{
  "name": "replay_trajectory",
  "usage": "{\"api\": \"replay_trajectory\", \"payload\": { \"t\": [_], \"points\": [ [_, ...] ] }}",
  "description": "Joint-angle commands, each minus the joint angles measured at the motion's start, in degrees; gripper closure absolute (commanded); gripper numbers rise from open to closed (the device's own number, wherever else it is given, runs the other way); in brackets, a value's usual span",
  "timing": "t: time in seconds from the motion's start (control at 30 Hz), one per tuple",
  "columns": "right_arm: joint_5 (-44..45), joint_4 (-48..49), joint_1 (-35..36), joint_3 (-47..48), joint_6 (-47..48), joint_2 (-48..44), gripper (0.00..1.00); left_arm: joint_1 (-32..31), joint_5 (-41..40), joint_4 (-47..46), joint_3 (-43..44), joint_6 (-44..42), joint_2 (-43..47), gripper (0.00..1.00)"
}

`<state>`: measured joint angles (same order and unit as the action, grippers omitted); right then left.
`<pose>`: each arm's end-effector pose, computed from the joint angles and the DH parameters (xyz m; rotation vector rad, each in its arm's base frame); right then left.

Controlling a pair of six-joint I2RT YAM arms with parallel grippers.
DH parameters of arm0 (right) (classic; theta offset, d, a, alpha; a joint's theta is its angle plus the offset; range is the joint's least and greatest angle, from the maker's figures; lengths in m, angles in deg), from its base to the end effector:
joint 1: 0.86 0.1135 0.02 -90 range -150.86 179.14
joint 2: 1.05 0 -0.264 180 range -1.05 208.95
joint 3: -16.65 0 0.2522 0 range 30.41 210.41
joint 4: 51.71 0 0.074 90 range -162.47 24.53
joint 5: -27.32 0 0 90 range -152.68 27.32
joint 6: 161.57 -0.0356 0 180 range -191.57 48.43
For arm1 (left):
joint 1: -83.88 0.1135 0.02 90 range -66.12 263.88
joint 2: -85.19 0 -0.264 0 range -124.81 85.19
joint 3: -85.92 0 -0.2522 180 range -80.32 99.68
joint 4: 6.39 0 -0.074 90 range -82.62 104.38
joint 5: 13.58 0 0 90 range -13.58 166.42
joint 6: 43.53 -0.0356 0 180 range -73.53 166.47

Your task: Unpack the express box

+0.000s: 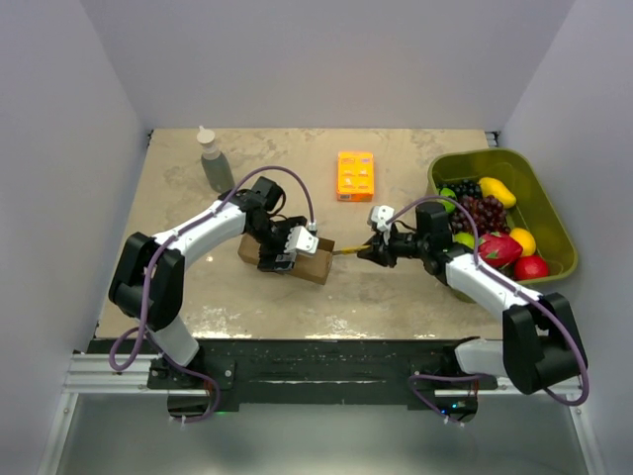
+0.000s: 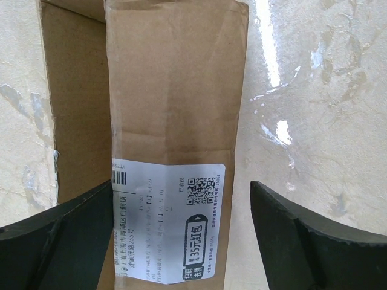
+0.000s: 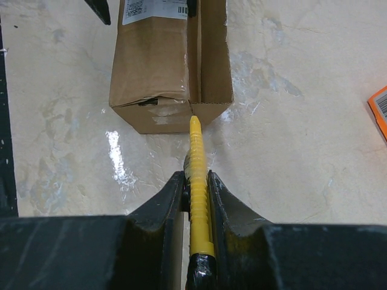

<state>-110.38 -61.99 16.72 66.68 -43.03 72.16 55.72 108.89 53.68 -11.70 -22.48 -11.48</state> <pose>0.2373 0.1028 0.2130 -1.2076 1.6359 0.7690 0.2758 -0.1693 0.2133 2.0427 1.6633 -0.5924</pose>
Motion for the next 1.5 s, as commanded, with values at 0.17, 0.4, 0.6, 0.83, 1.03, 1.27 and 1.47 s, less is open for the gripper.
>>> {"api": "replay_trajectory", "payload": {
  "t": [0.17, 0.4, 0.6, 0.83, 1.03, 1.27, 1.47],
  "points": [
    [-1.3, -2.5, 1.7, 5.6, 2.4, 3.6, 1.0, -0.1, 2.1, 1.1, -1.2, 1.8, -0.3, 0.09],
    [0.9, -8.0, 3.9, 8.0, 5.6, 5.2, 1.0, -0.1, 1.9, 0.9, -1.1, 1.9, -0.4, 0.1],
    [1.6, -14.1, 4.2, 9.2, 10.7, 6.2, 1.0, 0.2, 1.2, -0.1, -0.9, 4.0, -1.0, 0.12],
    [3.0, -14.7, 4.4, 8.5, 11.4, 7.4, 1.0, 0.6, 2.5, -1.6, -1.1, 7.0, -1.3, 0.13],
    [6.7, -9.1, 4.4, 8.5, 5.3, 6.7, 1.0, 0.7, 2.9, -1.2, -1.6, 7.2, -1.2, 0.13],
    [12.5, -10.9, 3.6, 12.6, -0.8, 3.5, 1.0, 0.7, 6.4, 0.9, 2.4, 9.0, -2.8, 0.3],
    [18.6, -14.8, 3.5, 16.7, -3.3, 1.8, 1.0, 0.4, 7.1, -3.0, 2.7, 14.9, -2.4, 0.31]
  ]
}}
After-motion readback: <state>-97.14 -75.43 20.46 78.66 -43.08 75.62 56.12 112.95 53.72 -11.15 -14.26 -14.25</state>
